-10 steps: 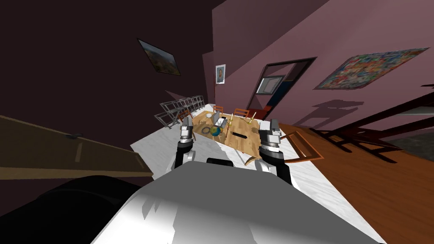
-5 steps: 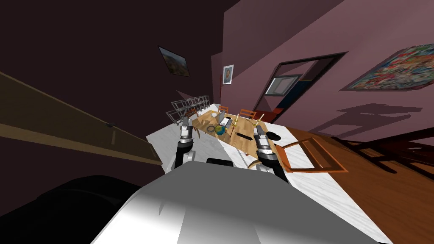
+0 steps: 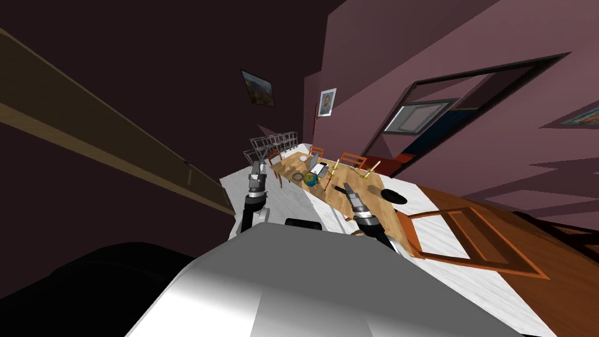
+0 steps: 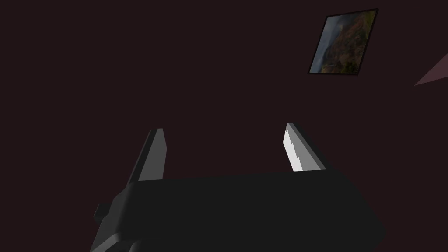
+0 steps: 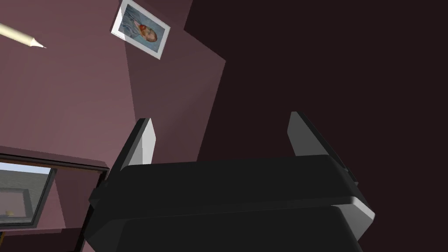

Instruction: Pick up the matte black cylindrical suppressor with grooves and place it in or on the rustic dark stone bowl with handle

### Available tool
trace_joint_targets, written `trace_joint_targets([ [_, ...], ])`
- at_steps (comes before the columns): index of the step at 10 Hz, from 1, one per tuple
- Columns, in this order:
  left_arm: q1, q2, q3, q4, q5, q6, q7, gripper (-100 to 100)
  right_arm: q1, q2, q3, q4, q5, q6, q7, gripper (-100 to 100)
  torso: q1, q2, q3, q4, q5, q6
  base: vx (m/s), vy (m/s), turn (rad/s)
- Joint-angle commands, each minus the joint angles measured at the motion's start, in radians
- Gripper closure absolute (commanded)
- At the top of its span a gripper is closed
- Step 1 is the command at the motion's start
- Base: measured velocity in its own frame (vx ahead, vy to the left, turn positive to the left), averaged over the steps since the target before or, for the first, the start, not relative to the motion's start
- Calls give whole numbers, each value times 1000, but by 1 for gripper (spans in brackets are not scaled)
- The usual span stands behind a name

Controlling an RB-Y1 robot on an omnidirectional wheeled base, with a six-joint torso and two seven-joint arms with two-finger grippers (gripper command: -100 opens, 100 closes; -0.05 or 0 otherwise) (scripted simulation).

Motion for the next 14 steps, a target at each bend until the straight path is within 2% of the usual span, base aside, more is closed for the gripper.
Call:
trace_joint_targets([
  [1, 0, 0, 0, 0, 0, 0, 0, 0, 11, -50, 18, 50, 20, 11, 35, -100, 0, 0, 0, 0, 0, 0, -12, 32, 197],
  [2, 0, 0, 0, 0, 0, 0, 0, 0, 11, -56, 18, 50, 20, 11, 35, -100, 0, -1, 0, 0, 0, -1, -5, 21, 135],
  [3, 0, 0, 0, 0, 0, 0, 0, 0, 19, -92, 32, 95, 35, 11, 60, -100, 0, -1, 0, 0, 0, 0, -3, 28, 228],
  [4, 0, 0, 0, 0, 0, 0, 0, 0, 19, -101, 32, 99, 35, 11, 60, -100, 0, -1, -1, 0, 0, -1, -2, 17, 161],
  [5, 0, 0, 0, 0, 0, 0, 0, 0, 26, -137, 47, 139, 50, 11, 84, -100, 0, -1, -1, 0, 0, 0, 0, 20, 311],
  [6, 0, 0, 0, 0, 0, 0, 0, 0, 26, -146, 47, 151, 50, 11, 84, -100, 0, -1, -1, 0, 0, -1, 3, 11, 133],
  [7, 0, 0, 0, 0, 0, 0, 0, 0, 32, -187, 63, 188, 65, 12, 108, -100, -1, -1, -1, 0, 0, 0, 9, 17, 281],
  [8, 0, 0, 0, 0, 0, 0, 0, 0, 32, -191, 63, 206, 65, 12, 108, -100, -1, -2, -1, 0, 0, -1, 11, 8, 147],
  [9, 0, 0, 0, 0, 0, 0, 0, 0, 38, -231, 79, 240, 80, 15, 130, -100, -1, -2, -1, 0, 0, 0, 13, 19, 271],
  [10, 0, 0, 0, 0, 0, 0, 0, 0, 38, -236, 79, 263, 80, 15, 130, -100, -1, -2, -1, 0, 0, -1, 12, 9, 143],
  [13, 0, 0, 0, 0, 0, 0, 0, 0, 50, -317, 113, 362, 109, 23, 171, -100, -1, -2, -1, 0, 0, 0, 15, 14, 228],
  [14, 0, 0, 0, 0, 0, 0, 0, 0, 50, -327, 113, 381, 109, 23, 171, -100, -1, -2, -1, 0, 0, -1, 15, 4, 139],
])
